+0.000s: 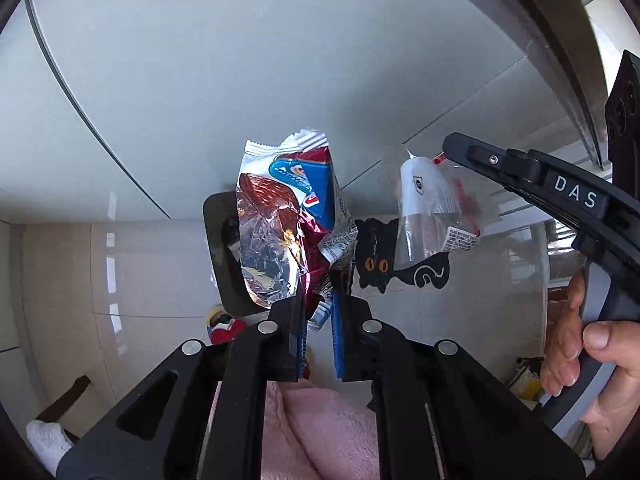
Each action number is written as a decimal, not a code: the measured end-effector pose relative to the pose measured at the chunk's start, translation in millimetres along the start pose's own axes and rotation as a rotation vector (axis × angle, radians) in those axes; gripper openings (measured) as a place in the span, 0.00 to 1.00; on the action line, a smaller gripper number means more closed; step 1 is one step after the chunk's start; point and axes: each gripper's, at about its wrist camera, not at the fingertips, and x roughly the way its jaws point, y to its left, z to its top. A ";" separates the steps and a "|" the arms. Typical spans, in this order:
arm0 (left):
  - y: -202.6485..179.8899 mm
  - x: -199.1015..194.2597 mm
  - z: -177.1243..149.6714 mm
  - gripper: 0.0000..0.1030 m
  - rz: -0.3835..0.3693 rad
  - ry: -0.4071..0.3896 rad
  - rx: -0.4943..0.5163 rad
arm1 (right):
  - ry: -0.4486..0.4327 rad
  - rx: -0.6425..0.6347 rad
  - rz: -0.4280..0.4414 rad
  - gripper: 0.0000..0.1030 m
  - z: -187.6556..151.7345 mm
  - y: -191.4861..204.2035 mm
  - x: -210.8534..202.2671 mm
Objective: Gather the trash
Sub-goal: 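Carry wrapper and bag down to the floor bin while both tools open to drop them, then move both tools back over the counter toward the yellow paper and bottle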
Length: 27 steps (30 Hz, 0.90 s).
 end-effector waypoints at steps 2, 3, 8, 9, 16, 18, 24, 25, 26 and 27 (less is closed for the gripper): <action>6.2 24.4 -1.2 0.09 -0.005 0.030 -0.011 | 0.023 0.016 -0.010 0.04 -5.6 -5.1 24.6; 8.7 35.4 -1.5 0.09 -0.010 0.043 -0.014 | 0.033 0.022 -0.017 0.04 -8.0 -7.4 36.6; 21.6 79.5 -0.5 0.09 -0.023 0.090 -0.024 | 0.089 0.088 -0.028 0.05 -16.0 -21.9 87.6; 24.6 86.0 0.0 0.09 -0.025 0.098 -0.031 | 0.098 0.101 -0.026 0.08 -16.2 -23.5 95.0; 35.4 110.2 2.3 0.14 -0.024 0.126 -0.046 | 0.145 0.143 0.009 0.08 -9.4 -26.1 123.7; 35.4 111.4 5.0 0.24 -0.022 0.126 -0.047 | 0.157 0.148 0.013 0.09 -7.0 -23.5 128.1; 31.9 99.9 4.8 0.55 -0.008 0.105 -0.050 | 0.153 0.143 0.018 0.59 -1.1 -15.3 122.1; 31.8 95.5 4.6 0.61 -0.004 0.100 -0.049 | 0.153 0.142 0.017 0.61 0.1 -14.9 118.7; 30.8 91.3 6.6 0.65 0.000 0.097 -0.049 | 0.152 0.143 0.014 0.64 1.3 -14.5 113.4; 31.0 85.7 7.2 0.67 0.003 0.093 -0.050 | 0.148 0.142 0.011 0.72 2.5 -14.9 107.6</action>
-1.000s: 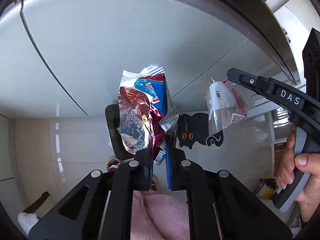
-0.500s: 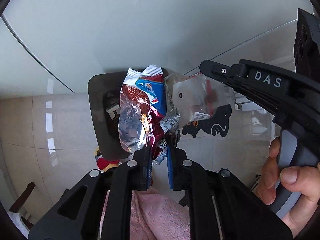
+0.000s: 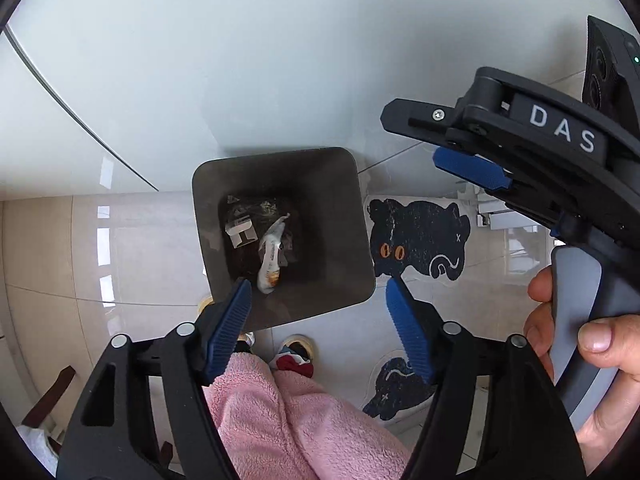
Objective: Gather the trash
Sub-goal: 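Move both tools back over the counter toward the yellow paper and bottle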
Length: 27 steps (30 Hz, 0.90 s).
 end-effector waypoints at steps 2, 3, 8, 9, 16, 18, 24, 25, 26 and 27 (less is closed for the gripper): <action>-0.4 -16.9 -0.6 0.74 0.004 -0.015 0.004 | -0.013 -0.013 -0.011 0.76 0.1 2.6 -17.5; -1.4 -27.6 -1.6 0.76 0.009 -0.023 0.009 | -0.021 -0.019 -0.012 0.82 -0.1 5.1 -29.0; -4.4 -100.7 -1.7 0.89 0.017 -0.091 0.042 | -0.052 -0.115 0.029 0.97 -3.5 29.0 -101.7; -5.2 -118.1 -1.2 0.90 0.023 -0.110 0.052 | -0.068 -0.153 0.028 0.97 -5.1 36.7 -119.5; -11.9 -232.3 11.9 0.92 0.034 -0.252 0.097 | -0.294 -0.277 0.044 0.97 -0.8 70.2 -256.3; -16.5 -259.7 19.4 0.92 0.030 -0.293 0.110 | -0.352 -0.279 0.049 0.97 7.1 73.7 -282.2; -39.2 -321.2 48.7 0.92 0.022 -0.400 0.172 | -0.473 -0.275 0.022 0.97 40.0 81.9 -328.5; -44.3 -326.9 52.3 0.92 0.018 -0.414 0.186 | -0.486 -0.269 0.019 0.97 45.9 81.9 -332.2; -49.7 -333.5 56.7 0.92 0.015 -0.427 0.201 | -0.499 -0.264 0.014 0.97 51.0 82.0 -335.8; -54.3 -338.0 61.4 0.92 0.012 -0.436 0.215 | -0.510 -0.263 0.009 0.97 55.0 82.2 -338.5</action>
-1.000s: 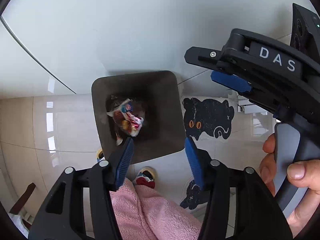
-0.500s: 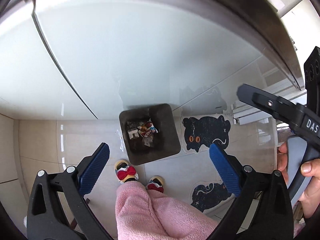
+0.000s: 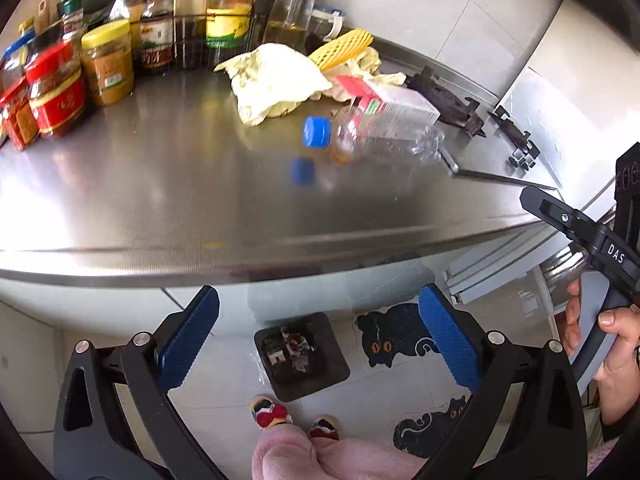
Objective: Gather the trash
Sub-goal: 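Move both tools back over the counter toward the yellow paper and bottle, then grasp the yellow paper with the left tool while the right tool grasps the empty water bottle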
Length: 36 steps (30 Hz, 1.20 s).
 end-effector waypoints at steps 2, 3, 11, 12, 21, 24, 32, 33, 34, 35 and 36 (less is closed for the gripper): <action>-4.5 0.5 11.7 0.92 -0.007 -0.009 0.020 | -0.019 -0.008 -0.008 0.97 10.4 -1.8 -0.9; -5.1 -0.2 17.8 0.92 -0.008 -0.012 0.029 | -0.026 -0.014 -0.013 0.97 14.9 -1.1 -0.7; 9.2 5.3 68.4 0.92 0.004 -0.045 0.018 | -0.025 -0.124 -0.015 0.97 31.5 4.2 19.7; 11.4 5.5 75.1 0.92 0.008 -0.049 0.016 | -0.030 -0.156 -0.001 0.97 32.5 6.9 22.9; 33.8 34.9 127.8 0.92 0.033 -0.030 -0.051 | 0.029 -0.283 0.080 0.97 51.4 8.3 72.1; 44.3 52.0 146.1 0.92 0.020 -0.012 -0.105 | 0.055 -0.309 0.109 0.97 55.4 7.9 85.6; 52.9 90.8 170.8 0.92 0.001 0.061 -0.136 | 0.071 -0.382 0.172 0.97 64.5 8.6 106.4; 54.3 93.7 171.8 0.92 0.001 0.067 -0.141 | 0.075 -0.387 0.184 0.97 66.6 8.6 108.7; 56.1 96.1 173.0 0.92 0.000 0.072 -0.148 | 0.084 -0.392 0.192 0.97 67.8 9.2 111.6; 58.2 99.0 173.8 0.92 -0.002 0.079 -0.155 | 0.092 -0.399 0.196 0.97 68.2 10.1 114.5; 60.2 102.1 174.4 0.92 -0.001 0.087 -0.162 | 0.100 -0.404 0.200 0.97 67.9 11.5 117.2</action>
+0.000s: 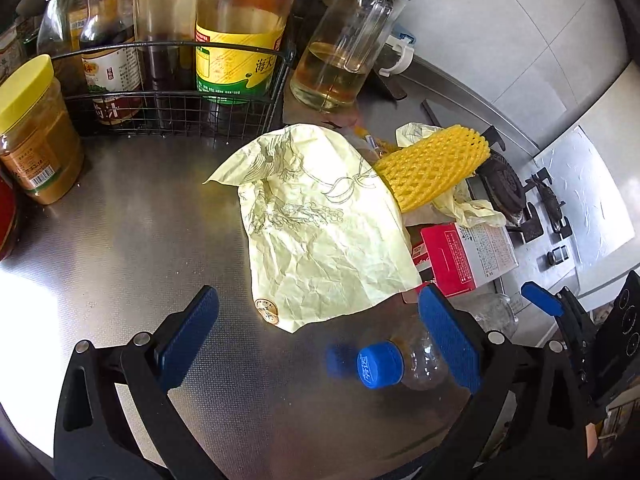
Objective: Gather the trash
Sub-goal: 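Grasp the yellow paper with the left tool while the right tool grasps the empty water bottle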
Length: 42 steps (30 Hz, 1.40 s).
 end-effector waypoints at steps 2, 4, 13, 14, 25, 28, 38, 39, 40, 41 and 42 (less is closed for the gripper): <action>2.8 5.6 1.5 0.92 0.002 0.016 -0.007 | 0.020 -0.009 0.021 0.97 -0.2 2.1 5.3; 3.9 11.1 2.1 0.92 0.009 0.032 -0.002 | 0.039 -0.034 0.035 0.97 -1.4 8.8 8.7; 0.7 34.2 4.0 0.88 0.068 0.075 0.088 | 0.108 -0.058 0.119 0.94 -6.2 27.4 10.5; 1.3 36.1 5.3 0.85 0.069 0.080 0.095 | 0.112 -0.062 0.130 0.93 -6.1 29.3 11.2; 17.2 41.9 24.6 0.73 -0.010 0.097 0.061 | 0.135 -0.055 0.142 0.78 -0.6 37.1 35.7; 14.9 42.6 25.2 0.70 0.002 0.089 0.095 | 0.152 -0.067 0.137 0.77 -0.5 41.9 45.1; 18.2 43.3 22.0 0.33 0.024 0.038 0.164 | 0.144 -0.078 0.129 0.74 0.6 50.1 61.6; 19.8 42.7 21.4 0.32 0.024 0.035 0.165 | 0.141 -0.072 0.128 0.73 0.8 50.3 62.0; 22.1 40.8 19.8 0.29 0.023 0.031 0.166 | 0.141 -0.070 0.124 0.73 0.9 50.8 62.5; 23.3 40.3 19.0 0.26 0.020 0.030 0.168 | 0.140 -0.070 0.119 0.73 1.1 51.5 62.8; 24.4 39.9 18.4 0.25 0.018 0.026 0.168 | 0.139 -0.072 0.113 0.73 0.1 52.8 61.6</action>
